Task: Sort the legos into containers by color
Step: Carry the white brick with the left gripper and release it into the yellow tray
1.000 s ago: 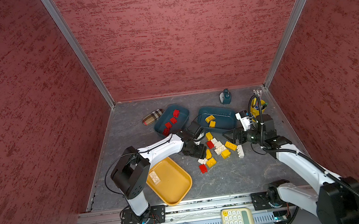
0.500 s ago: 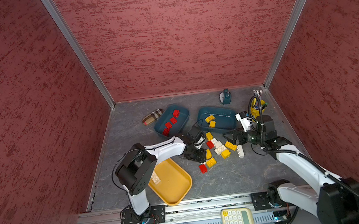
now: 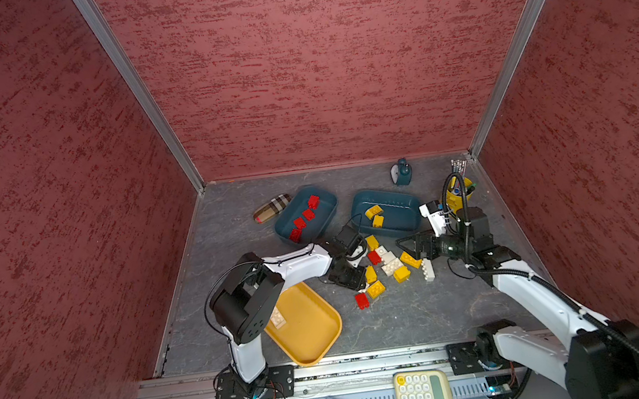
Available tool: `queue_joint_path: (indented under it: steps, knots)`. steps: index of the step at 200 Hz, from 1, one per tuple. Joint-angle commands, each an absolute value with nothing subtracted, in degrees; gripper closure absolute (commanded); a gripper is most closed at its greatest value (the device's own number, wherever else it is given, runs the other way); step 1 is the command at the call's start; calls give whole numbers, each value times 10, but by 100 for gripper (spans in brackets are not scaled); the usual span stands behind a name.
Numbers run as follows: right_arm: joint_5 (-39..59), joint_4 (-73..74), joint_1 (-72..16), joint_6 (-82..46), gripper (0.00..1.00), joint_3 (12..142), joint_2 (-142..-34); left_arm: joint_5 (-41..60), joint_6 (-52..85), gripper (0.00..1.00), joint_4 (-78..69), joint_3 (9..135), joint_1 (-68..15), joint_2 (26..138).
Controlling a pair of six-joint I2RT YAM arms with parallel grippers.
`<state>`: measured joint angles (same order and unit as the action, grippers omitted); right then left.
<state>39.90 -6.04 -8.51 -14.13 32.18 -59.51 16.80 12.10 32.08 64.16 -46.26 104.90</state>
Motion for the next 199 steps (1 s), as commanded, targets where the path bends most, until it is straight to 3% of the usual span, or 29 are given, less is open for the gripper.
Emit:
queue_joint_path:
  steps: [1,67,132,199]
  knots:
    - [410,-58,-83,-139,1,317,-586,174,113,68,344,647,-458,1032]
    - [417,-48,-83,-144,1,319,-592,128,126,66,495,711,-445,984]
    - [443,-12,-97,-161,1,316,-605,75,261,68,652,648,-376,808]
    - [438,2,-115,-162,1,325,-637,47,339,73,599,510,-274,753]
